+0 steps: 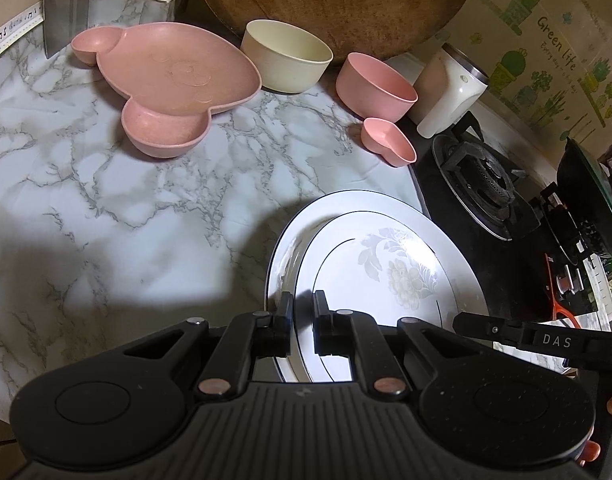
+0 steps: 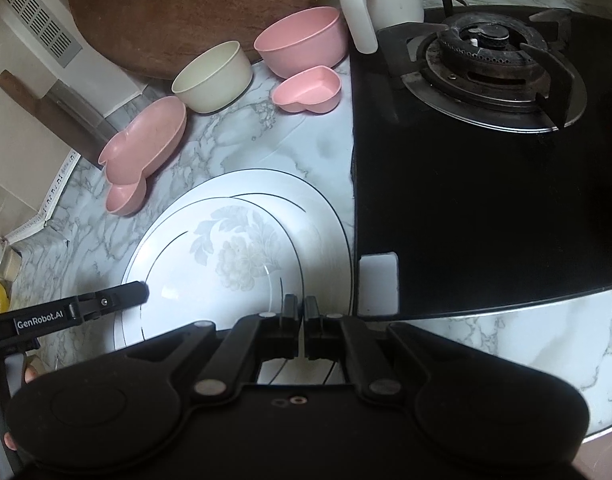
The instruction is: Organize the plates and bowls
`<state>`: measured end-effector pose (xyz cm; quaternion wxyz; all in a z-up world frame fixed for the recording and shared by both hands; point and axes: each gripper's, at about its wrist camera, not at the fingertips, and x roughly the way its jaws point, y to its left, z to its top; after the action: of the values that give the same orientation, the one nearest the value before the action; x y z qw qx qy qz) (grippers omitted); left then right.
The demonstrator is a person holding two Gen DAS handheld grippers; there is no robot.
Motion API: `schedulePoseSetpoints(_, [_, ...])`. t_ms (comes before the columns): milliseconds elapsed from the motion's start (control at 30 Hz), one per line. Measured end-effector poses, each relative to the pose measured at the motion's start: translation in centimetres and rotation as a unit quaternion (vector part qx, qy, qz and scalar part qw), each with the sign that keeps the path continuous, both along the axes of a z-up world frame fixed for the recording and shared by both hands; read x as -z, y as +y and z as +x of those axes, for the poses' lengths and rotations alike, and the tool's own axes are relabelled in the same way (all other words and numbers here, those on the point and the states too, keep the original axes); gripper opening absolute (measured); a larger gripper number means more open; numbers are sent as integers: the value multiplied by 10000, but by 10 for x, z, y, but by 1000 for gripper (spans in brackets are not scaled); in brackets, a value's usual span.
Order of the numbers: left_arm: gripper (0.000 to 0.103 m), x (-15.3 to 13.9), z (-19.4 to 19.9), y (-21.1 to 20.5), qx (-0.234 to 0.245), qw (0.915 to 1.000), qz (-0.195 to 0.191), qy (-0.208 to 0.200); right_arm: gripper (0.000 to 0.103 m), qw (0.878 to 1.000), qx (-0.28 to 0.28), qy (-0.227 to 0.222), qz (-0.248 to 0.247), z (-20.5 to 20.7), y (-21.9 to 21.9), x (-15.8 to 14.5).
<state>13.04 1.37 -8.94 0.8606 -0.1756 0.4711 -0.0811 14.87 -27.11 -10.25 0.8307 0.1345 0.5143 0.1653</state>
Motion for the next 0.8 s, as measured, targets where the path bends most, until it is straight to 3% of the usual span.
schedulePoseSetpoints(333, [8,2,2,-2,46,10000,24,5,5,10000,-33,17,-77,2,3,0])
schedulePoseSetpoints(600, [8,5,6,-3,106,9999,-14,28,15,9997,-94,123,-186,5,5,-5])
schedulePoseSetpoints(800, [8,5,7,-4,134,9999,15,55,17,9996,-136,115,-224,6,2,-8])
